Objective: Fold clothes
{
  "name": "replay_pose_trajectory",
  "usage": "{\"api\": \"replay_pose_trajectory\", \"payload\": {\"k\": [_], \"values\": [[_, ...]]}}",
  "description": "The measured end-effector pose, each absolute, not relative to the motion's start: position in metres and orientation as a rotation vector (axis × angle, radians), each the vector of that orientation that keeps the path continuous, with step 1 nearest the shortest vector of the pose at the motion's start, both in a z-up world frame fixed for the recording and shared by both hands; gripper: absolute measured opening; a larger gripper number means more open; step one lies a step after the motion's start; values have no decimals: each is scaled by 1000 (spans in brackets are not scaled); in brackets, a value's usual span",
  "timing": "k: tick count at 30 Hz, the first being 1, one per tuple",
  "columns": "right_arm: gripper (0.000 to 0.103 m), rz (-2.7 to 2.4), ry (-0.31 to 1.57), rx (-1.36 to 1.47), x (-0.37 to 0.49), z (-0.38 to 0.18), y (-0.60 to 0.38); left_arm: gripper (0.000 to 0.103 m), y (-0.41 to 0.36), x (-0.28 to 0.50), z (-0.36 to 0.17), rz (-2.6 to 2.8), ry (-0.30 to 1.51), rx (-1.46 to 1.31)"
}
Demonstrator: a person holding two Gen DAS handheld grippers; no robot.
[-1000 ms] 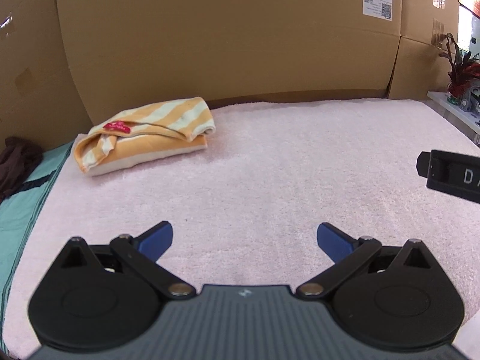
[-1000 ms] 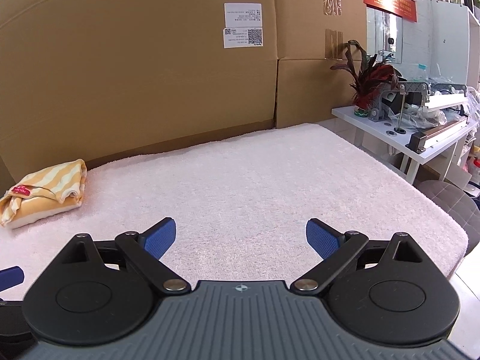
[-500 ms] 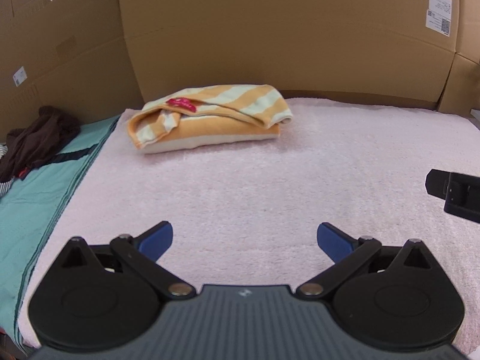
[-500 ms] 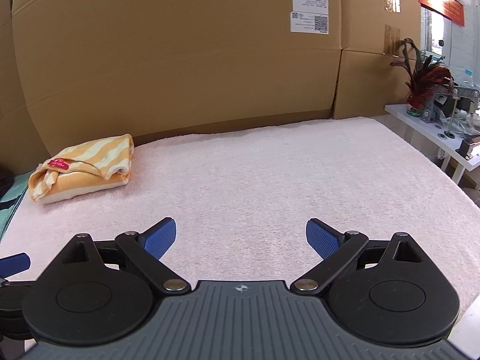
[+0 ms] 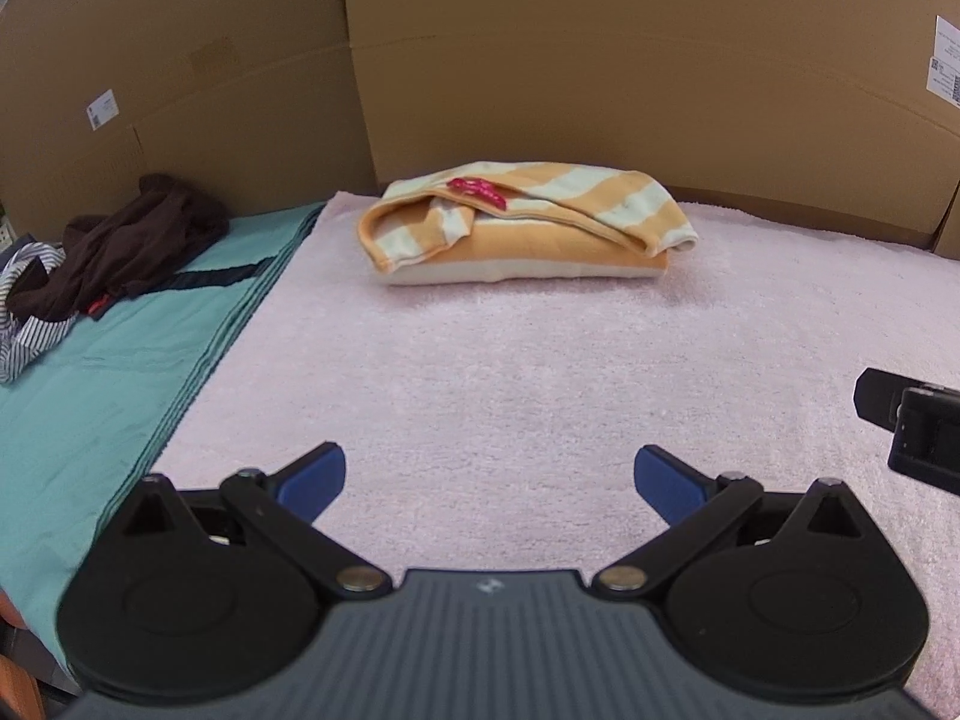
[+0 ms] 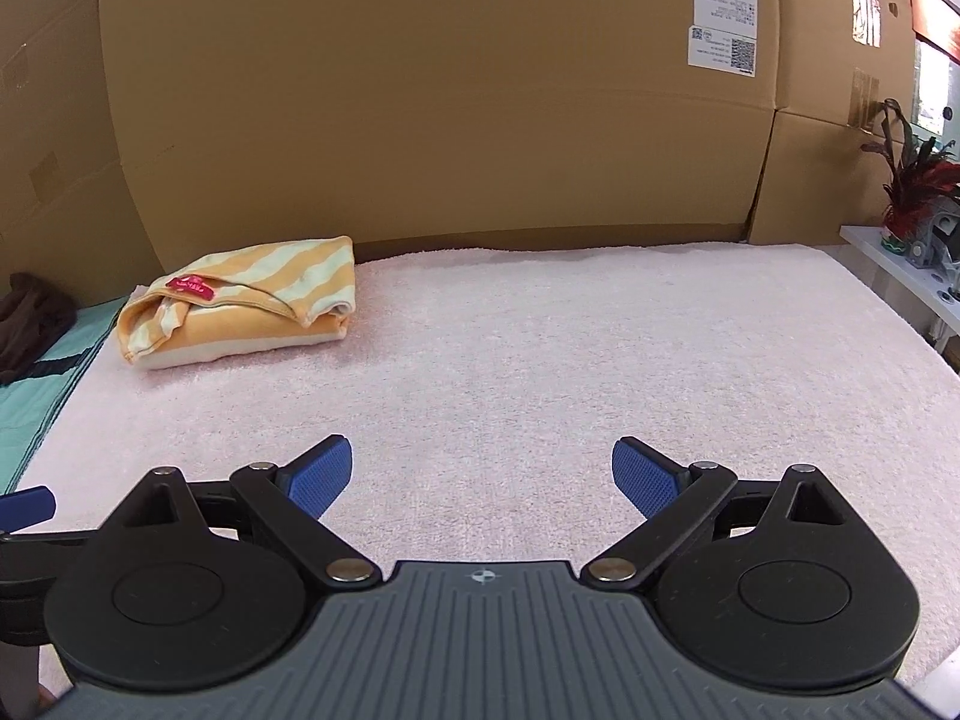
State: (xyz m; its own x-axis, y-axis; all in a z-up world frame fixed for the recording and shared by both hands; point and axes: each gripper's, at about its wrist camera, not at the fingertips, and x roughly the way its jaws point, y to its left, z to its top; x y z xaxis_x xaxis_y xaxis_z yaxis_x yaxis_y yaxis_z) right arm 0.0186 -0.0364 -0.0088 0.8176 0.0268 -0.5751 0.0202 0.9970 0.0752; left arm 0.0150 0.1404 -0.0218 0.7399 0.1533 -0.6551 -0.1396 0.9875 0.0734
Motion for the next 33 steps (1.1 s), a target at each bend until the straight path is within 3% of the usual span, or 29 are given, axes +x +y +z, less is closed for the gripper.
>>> {"api": "replay_pose_trajectory", "payload": {"k": [33], "values": [[96,96,617,18,31,-11,19,102,171,18,-27,210,736,-22]]}}
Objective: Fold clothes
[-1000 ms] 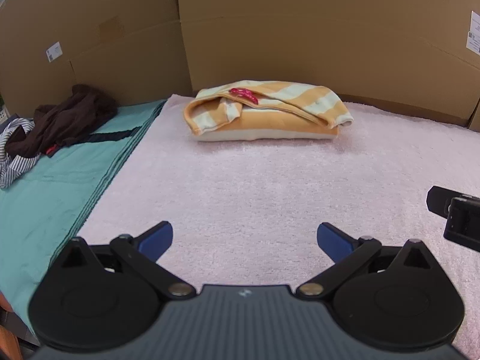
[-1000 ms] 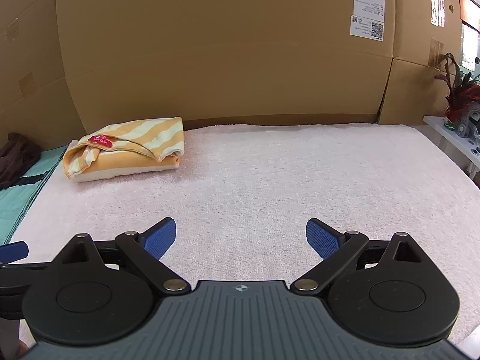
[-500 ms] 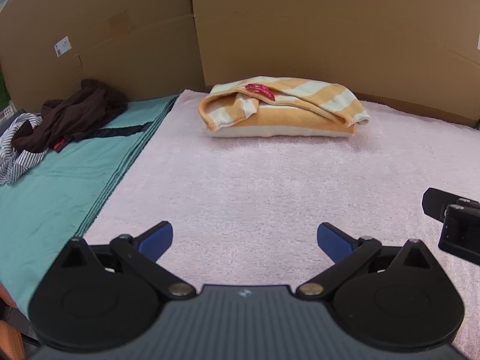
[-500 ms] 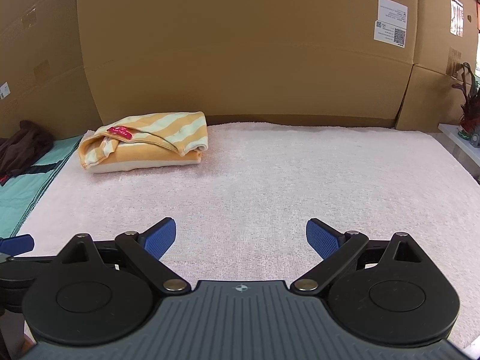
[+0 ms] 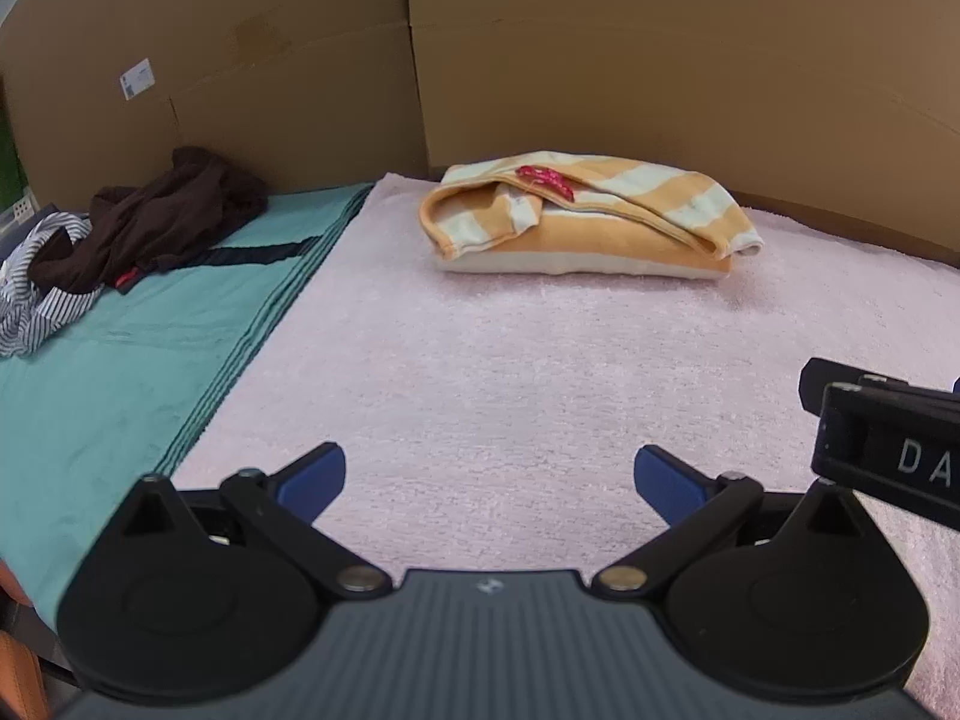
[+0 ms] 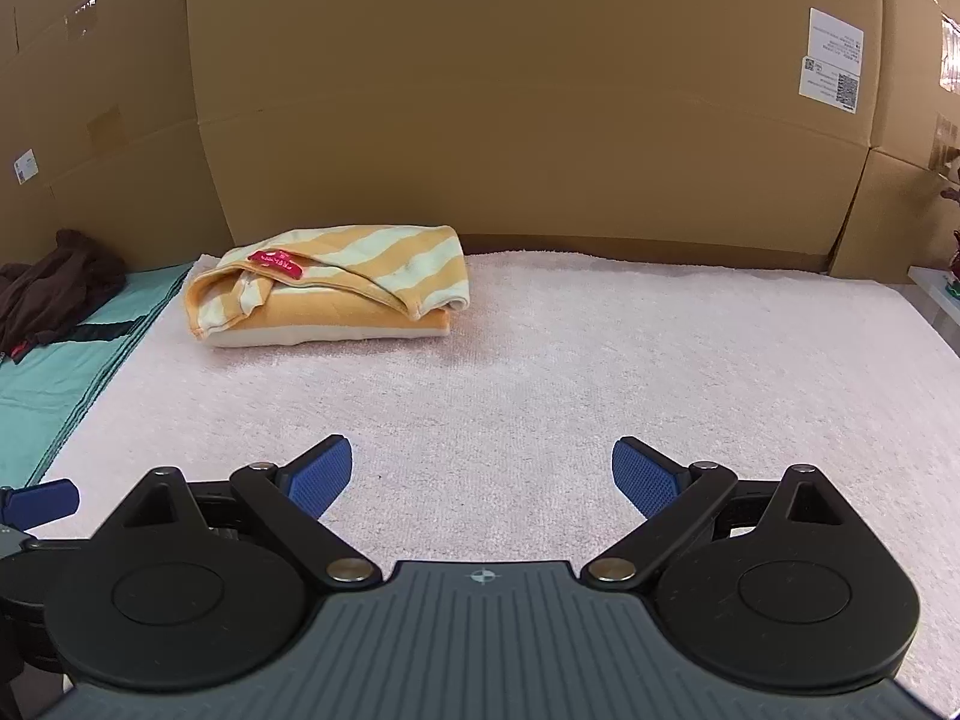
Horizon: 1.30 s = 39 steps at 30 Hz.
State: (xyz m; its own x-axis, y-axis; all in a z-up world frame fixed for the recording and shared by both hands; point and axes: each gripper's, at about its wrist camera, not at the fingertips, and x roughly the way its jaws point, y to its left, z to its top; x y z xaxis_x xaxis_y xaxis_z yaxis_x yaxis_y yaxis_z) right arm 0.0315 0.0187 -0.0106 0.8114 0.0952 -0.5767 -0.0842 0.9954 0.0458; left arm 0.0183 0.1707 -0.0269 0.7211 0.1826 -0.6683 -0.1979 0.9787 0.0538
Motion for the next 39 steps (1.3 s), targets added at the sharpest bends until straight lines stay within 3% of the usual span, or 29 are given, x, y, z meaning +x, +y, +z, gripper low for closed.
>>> {"api": "replay_pose_trajectory", "payload": {"k": [39], "values": [[96,110,618,4,32,-13,36,102,181,20,-26,205,731,-33]]}}
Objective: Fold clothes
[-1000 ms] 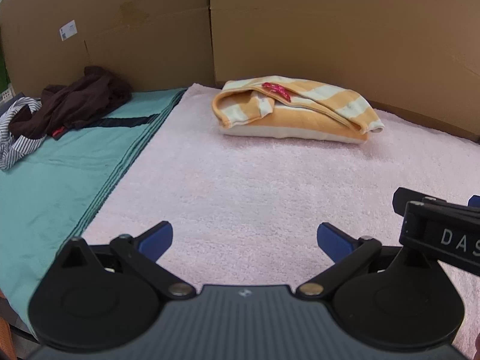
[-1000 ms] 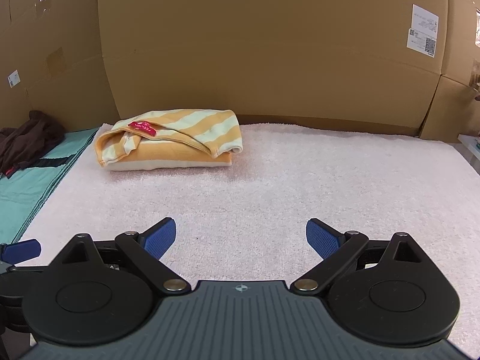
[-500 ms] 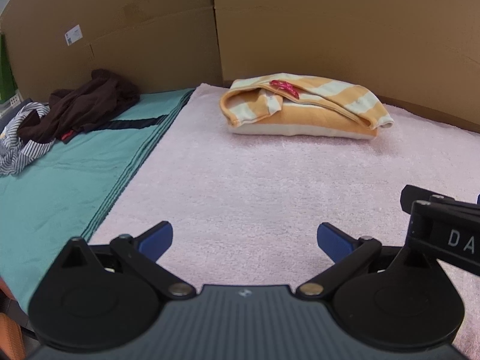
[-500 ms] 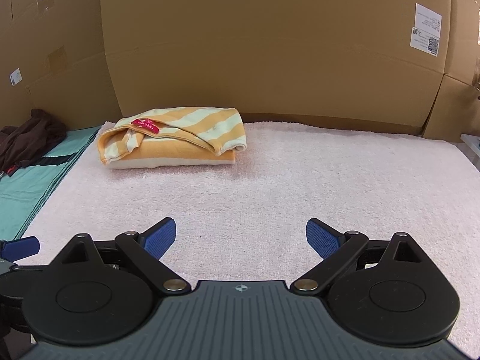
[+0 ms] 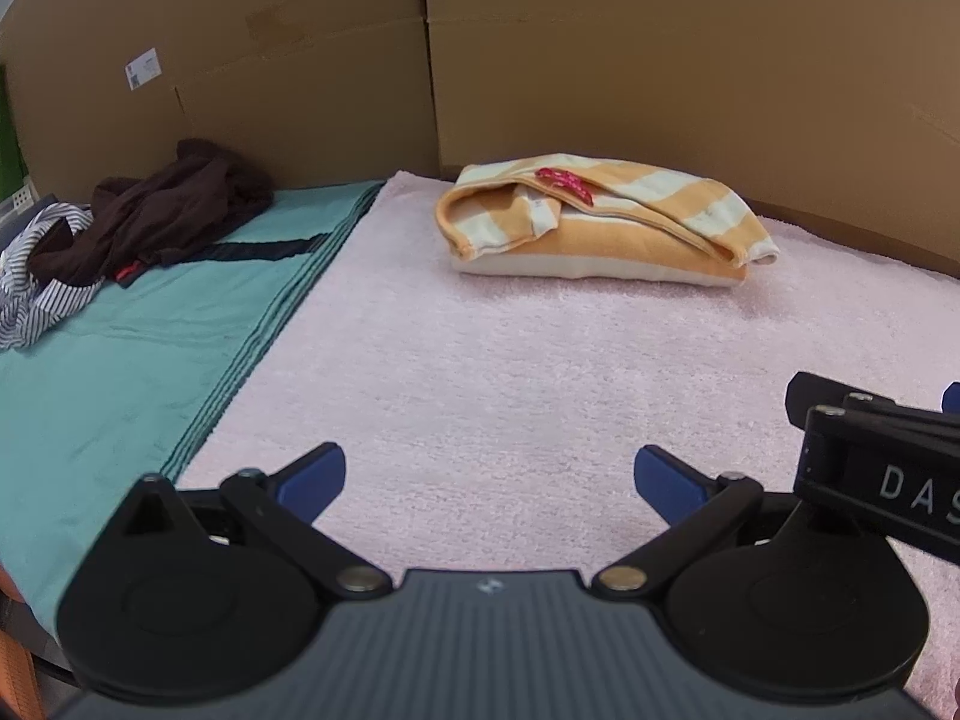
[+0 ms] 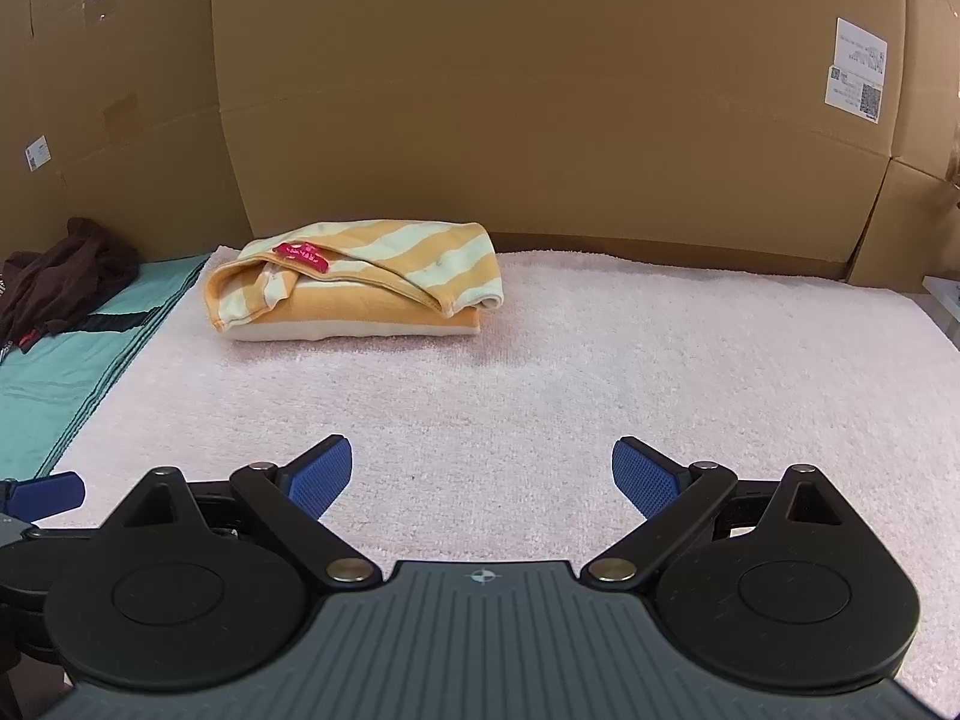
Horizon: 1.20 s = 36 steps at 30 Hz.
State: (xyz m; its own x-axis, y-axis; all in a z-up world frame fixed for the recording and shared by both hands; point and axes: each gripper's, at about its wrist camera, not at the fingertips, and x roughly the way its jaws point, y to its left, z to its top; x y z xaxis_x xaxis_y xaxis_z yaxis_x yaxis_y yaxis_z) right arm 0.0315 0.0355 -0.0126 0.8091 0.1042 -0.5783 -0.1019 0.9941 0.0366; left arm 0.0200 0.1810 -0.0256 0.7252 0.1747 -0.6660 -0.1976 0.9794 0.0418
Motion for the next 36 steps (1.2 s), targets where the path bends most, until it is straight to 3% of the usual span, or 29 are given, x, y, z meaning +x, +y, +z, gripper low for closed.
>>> {"api": "replay_pose_trajectory", "payload": {"k": [36], "values": [[96,107,619,29,29,-14,29,103,182,16,-27,179,752,-45]]}}
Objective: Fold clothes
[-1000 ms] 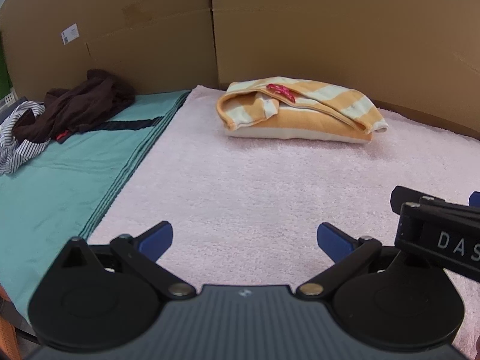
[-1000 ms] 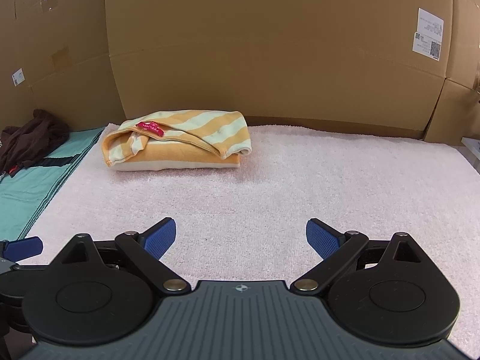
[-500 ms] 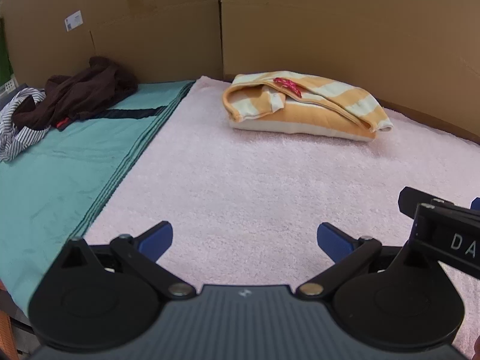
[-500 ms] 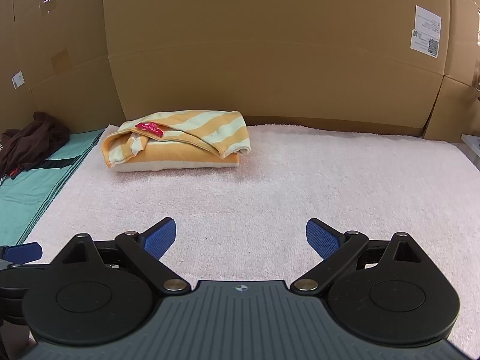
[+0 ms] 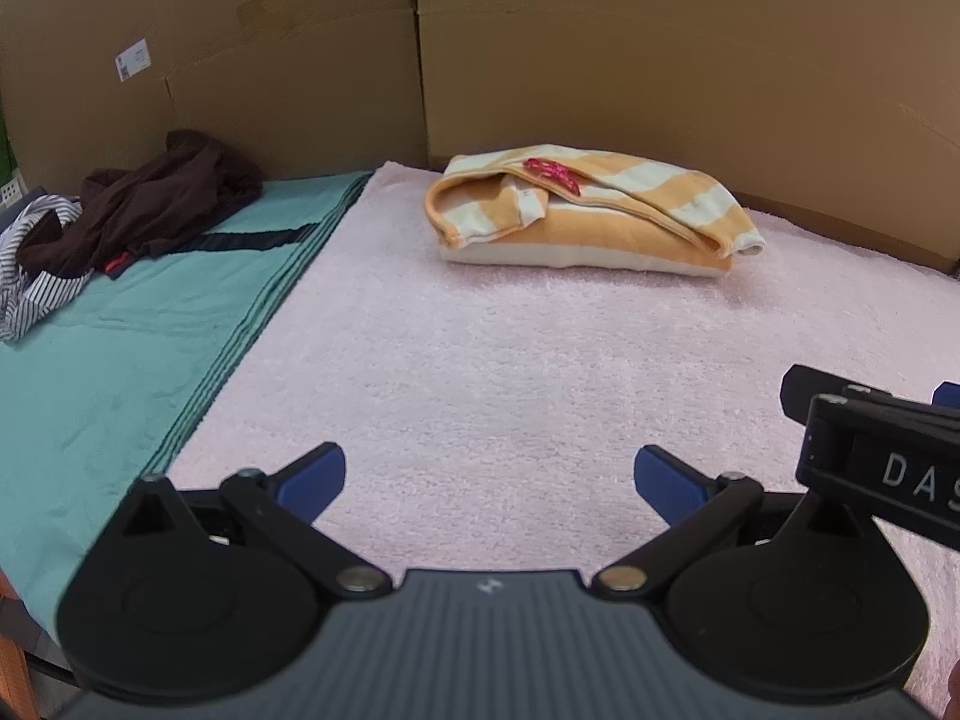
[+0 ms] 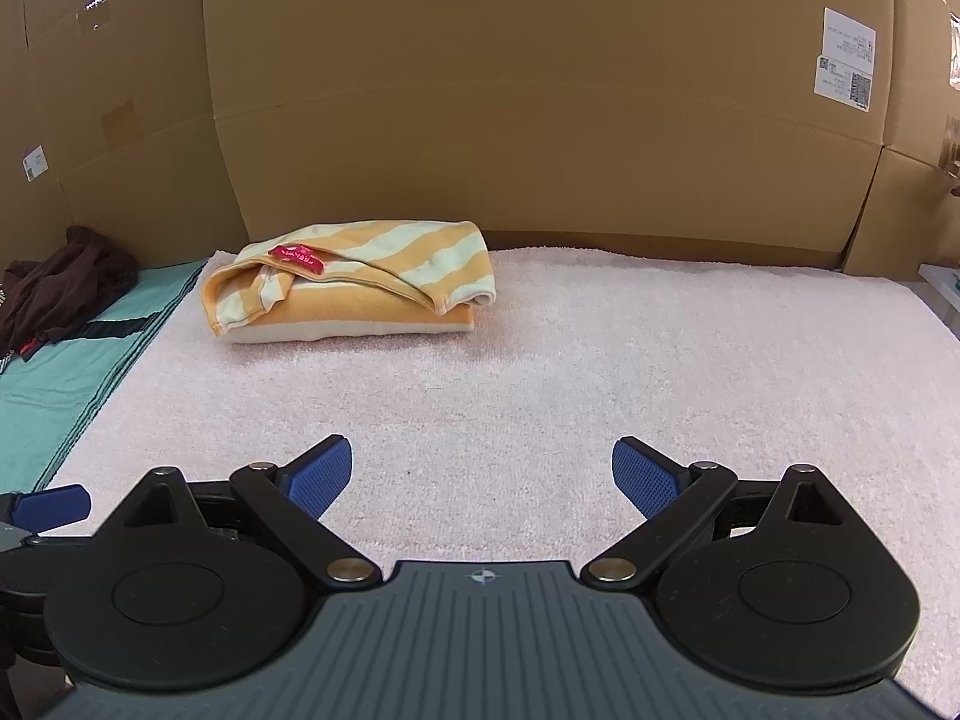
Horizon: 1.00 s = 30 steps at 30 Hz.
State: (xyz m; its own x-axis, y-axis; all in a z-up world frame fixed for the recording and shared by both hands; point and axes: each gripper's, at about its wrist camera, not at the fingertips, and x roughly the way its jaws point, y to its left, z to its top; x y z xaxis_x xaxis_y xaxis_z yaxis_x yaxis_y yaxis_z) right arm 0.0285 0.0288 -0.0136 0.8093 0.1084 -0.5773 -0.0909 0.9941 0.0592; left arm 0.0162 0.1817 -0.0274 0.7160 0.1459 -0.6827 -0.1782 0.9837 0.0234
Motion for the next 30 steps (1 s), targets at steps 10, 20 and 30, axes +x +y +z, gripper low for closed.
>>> {"api": "replay_pose_trajectory", "payload": {"k": [10,20,30], "values": [[96,101,622,35,30,-13,26,102,178,15,-27,170,750,-30],[96,104,618,29,29,-12,30,102,181,15,-29,179,752,-33],[96,123,615,21,27,-11,38,102,182,15,-28,186,750,-30]]}}
